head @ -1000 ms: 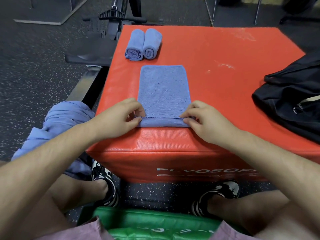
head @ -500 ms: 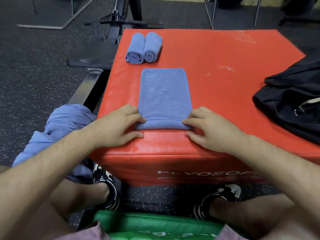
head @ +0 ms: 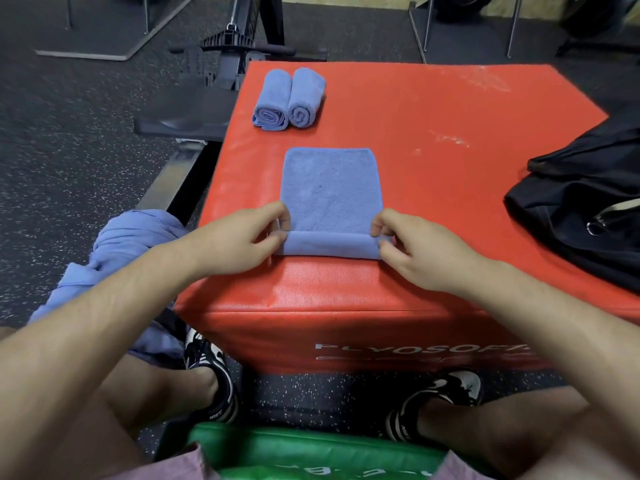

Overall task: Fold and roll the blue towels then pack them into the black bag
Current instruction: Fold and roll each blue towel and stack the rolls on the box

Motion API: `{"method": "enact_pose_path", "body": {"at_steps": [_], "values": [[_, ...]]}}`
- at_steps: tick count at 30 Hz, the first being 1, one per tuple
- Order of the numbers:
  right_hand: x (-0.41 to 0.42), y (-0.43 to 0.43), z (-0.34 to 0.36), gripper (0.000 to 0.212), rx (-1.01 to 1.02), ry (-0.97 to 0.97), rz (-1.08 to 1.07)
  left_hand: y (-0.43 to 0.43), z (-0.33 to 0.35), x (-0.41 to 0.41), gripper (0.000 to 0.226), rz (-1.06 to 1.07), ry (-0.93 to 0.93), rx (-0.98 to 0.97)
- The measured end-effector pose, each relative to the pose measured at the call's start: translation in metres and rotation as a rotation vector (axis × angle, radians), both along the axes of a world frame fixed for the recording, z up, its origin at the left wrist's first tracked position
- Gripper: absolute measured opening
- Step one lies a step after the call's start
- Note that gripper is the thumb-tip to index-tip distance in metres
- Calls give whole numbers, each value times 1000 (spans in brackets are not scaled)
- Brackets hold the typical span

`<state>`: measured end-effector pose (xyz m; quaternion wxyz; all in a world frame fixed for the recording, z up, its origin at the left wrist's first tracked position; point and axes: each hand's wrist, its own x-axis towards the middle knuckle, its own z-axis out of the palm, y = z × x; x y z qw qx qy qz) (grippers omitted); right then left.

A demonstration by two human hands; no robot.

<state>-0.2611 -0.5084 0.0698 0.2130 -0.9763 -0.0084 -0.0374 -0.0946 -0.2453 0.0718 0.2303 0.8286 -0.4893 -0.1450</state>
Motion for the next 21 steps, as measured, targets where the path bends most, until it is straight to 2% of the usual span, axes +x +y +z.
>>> {"method": "enact_pose_path", "body": {"at_steps": [6,10,13,17,21], "values": [[4,2,-9,11,-255,-212,-48,-4,-11,9,10,-46,-269,-174],[5,0,-8,11,-380,-278,118,-4,-13,2,19,-155,-433,-175],[0,-1,-5,24,-315,-205,148,2,-13,3,20,-172,-431,-163],[3,-5,-7,29,-119,-108,61,8,-18,11,50,-169,-360,-76],[12,-12,-6,21,-29,-98,32,4,-15,14,42,-103,-259,-89]]}}
